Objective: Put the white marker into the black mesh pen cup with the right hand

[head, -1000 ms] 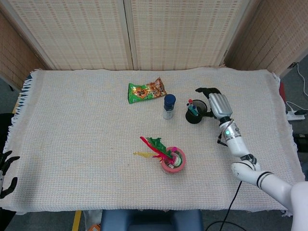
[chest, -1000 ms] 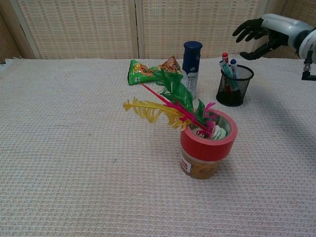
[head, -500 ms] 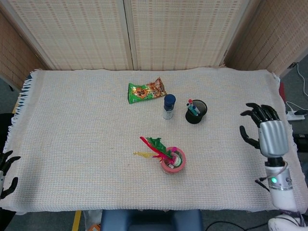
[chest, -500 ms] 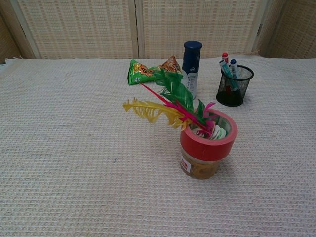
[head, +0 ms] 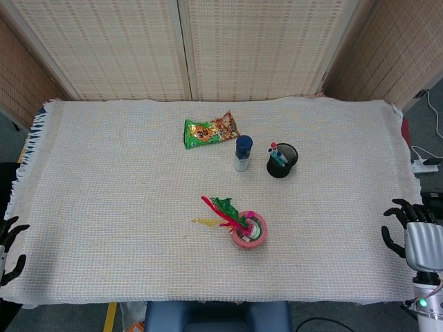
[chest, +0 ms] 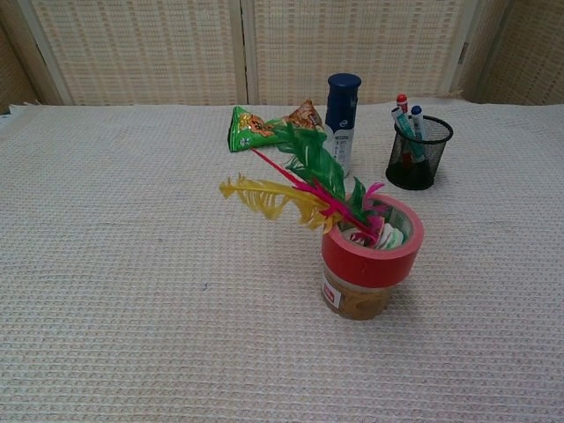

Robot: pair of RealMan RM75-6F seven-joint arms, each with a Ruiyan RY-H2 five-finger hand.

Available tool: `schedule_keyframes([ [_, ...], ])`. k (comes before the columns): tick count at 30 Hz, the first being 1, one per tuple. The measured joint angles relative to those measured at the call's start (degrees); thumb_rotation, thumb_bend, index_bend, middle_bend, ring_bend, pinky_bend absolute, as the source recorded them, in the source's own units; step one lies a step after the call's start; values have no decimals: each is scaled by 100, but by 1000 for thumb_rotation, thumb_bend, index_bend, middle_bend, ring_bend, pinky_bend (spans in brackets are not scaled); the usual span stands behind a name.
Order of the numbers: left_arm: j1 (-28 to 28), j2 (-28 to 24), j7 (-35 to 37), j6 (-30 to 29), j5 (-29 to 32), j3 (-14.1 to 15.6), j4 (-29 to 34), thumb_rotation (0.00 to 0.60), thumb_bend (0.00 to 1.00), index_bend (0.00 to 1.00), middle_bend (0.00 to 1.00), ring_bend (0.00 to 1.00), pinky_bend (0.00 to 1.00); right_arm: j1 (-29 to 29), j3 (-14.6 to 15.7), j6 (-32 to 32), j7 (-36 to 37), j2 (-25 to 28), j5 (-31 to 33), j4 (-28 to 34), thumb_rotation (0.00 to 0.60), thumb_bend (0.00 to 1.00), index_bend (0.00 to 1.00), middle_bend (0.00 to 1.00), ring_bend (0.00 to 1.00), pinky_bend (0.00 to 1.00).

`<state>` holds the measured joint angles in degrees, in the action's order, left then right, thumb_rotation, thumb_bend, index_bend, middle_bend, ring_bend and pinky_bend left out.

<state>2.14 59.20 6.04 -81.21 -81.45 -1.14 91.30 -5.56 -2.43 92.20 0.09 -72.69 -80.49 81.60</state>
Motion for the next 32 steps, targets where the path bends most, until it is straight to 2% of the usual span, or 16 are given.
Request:
schedule_keyframes([
  [5, 0, 0, 0, 0, 0, 0, 0, 600, 416, 219, 56, 0, 220, 90, -32, 75, 271, -92, -159, -209, 600, 297, 450, 251, 292, 237],
  [32, 0, 0, 0, 0, 0, 0, 0, 600, 416, 220, 56, 0, 221, 269, -225, 111, 502, 14, -416, -57, 600, 297, 463, 251, 295, 237],
])
